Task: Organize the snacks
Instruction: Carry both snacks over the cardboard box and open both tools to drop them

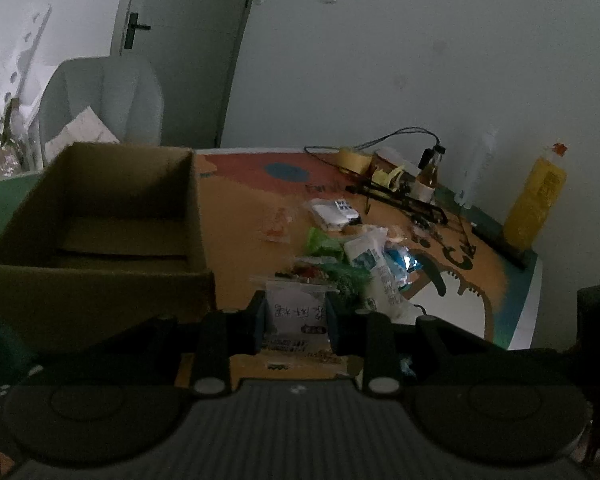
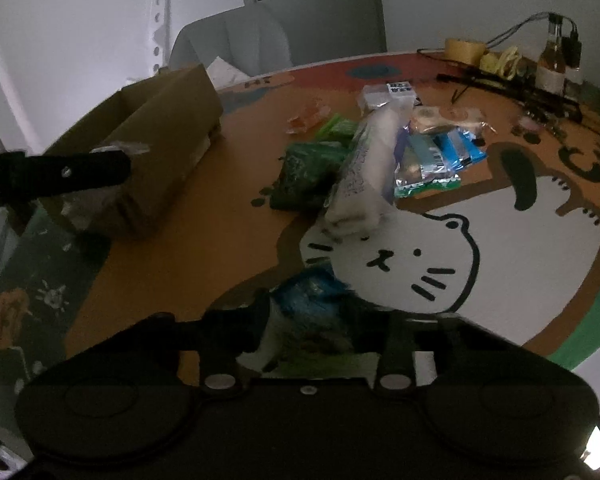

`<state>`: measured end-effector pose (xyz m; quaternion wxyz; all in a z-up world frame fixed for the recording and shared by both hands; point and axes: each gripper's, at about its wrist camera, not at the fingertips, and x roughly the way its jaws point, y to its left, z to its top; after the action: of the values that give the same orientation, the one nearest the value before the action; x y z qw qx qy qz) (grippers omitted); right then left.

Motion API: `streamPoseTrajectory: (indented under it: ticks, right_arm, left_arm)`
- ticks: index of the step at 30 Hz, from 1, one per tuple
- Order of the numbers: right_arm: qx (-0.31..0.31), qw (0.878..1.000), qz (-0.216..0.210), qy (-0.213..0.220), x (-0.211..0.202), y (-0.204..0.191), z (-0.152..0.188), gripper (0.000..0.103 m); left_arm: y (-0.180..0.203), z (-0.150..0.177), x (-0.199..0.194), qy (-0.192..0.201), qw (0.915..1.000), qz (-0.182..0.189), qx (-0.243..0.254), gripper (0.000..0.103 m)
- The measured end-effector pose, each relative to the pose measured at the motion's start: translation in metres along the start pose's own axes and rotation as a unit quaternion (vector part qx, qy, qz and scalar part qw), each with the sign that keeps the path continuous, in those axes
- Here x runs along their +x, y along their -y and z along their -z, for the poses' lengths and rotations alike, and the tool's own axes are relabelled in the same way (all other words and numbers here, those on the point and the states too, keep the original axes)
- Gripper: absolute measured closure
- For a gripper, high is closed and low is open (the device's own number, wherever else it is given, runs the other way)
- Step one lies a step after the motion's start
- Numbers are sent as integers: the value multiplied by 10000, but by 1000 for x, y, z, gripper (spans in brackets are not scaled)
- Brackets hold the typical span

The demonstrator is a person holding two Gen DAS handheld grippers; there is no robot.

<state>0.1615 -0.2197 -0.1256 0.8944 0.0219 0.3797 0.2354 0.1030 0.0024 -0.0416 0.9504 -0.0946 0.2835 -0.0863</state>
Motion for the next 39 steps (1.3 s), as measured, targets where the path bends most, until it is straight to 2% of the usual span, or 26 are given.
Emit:
streamPoseTrajectory:
  ticks: [8,21,39]
  right_arm:
    - [19,9993,-49,371,-12,-9,-19,72]
    - [-156,9962,-277,813,-13,-37,-60,72]
    - [-364,9902,-816,1076,9,-83,-110,72]
  left_arm:
    - [-12,-11,-20,242,9996,-125,-54,74]
    - [-38,-32,-30,490,9976,-454,-175,74]
    - [-94,-54,-25,488,9942,-864,-418,74]
